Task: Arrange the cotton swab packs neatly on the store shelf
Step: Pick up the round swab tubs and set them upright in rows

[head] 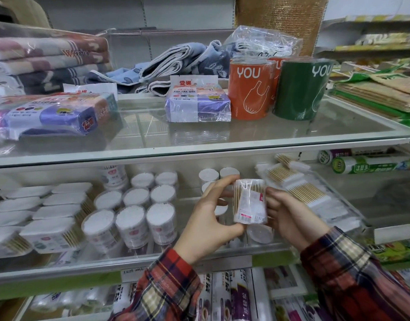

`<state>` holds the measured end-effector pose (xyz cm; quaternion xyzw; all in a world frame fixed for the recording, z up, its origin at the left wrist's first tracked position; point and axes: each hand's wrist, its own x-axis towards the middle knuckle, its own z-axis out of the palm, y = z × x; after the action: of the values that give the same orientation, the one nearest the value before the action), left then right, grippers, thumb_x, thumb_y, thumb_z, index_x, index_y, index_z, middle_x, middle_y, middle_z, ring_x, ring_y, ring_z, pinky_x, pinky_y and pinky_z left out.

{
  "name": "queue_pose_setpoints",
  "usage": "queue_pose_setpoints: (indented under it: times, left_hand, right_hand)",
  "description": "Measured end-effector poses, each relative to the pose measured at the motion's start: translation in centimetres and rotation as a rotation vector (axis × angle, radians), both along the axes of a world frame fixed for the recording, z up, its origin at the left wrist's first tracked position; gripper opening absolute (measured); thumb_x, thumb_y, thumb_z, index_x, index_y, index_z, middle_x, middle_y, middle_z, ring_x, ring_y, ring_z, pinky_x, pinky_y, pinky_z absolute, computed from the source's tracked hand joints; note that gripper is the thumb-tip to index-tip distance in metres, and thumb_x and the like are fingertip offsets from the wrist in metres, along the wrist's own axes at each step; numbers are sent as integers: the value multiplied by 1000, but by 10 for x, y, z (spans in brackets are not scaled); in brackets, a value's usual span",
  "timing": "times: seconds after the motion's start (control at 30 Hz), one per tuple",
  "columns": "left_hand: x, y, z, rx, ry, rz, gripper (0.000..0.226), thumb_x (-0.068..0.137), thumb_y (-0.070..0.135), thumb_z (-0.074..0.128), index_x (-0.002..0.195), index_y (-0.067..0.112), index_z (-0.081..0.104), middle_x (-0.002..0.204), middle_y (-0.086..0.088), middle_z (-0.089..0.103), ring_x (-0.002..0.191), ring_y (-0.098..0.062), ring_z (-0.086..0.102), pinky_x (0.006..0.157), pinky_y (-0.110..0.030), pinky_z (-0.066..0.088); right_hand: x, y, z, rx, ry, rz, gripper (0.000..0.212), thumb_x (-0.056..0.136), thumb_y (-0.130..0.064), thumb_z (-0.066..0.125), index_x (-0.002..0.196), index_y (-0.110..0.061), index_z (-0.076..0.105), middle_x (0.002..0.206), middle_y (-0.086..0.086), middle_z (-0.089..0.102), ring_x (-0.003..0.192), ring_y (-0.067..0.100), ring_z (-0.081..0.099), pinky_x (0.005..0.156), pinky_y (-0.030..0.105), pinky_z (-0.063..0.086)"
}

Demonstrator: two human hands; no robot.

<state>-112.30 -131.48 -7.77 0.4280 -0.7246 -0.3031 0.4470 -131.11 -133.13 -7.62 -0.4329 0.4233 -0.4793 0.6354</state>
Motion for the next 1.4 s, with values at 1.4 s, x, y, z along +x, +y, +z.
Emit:
queue_pose_setpoints:
  times: [1.4]
  left_hand:
    - [-10, -88, 37, 219, -658, 35, 51, 84, 1, 43, 128, 19, 61, 139, -6, 54, 127, -23, 49, 105, -29, 39]
  right_hand:
    - [10, -112, 25, -444, 1494, 291, 66, 66, -36, 82, 125, -19, 56, 118, 2, 65, 103, 19, 61, 88, 28, 49]
